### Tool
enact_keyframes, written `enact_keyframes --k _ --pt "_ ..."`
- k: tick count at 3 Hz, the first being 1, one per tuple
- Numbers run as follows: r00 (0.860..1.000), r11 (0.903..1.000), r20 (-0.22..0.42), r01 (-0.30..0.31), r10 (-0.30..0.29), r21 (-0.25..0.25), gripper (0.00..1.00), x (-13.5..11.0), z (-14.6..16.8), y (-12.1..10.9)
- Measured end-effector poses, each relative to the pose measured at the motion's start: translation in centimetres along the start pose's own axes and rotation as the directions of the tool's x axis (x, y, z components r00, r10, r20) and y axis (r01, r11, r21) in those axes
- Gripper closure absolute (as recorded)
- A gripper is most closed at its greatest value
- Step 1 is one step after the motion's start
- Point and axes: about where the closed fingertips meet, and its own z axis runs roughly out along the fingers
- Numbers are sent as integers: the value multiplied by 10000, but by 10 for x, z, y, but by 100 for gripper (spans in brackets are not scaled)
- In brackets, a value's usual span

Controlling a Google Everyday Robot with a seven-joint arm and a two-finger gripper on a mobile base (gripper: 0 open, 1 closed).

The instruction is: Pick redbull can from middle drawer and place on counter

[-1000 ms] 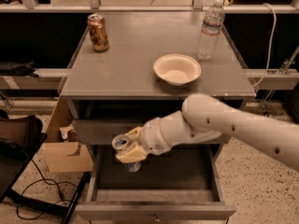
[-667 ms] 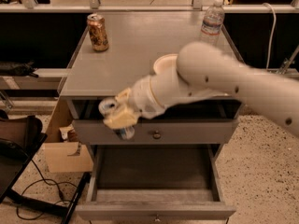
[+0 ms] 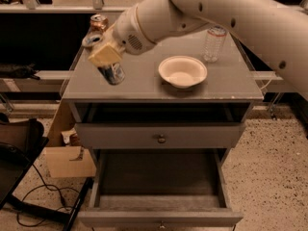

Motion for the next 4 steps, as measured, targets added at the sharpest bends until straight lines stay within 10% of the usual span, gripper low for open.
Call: enact_keyframes --k 2,4 --pt "9877 9849 1185 -1170 1019 1277 100 3 9 -91" --pt "9402 9270 2198 -3068 2600 2156 97 81 12 -140"
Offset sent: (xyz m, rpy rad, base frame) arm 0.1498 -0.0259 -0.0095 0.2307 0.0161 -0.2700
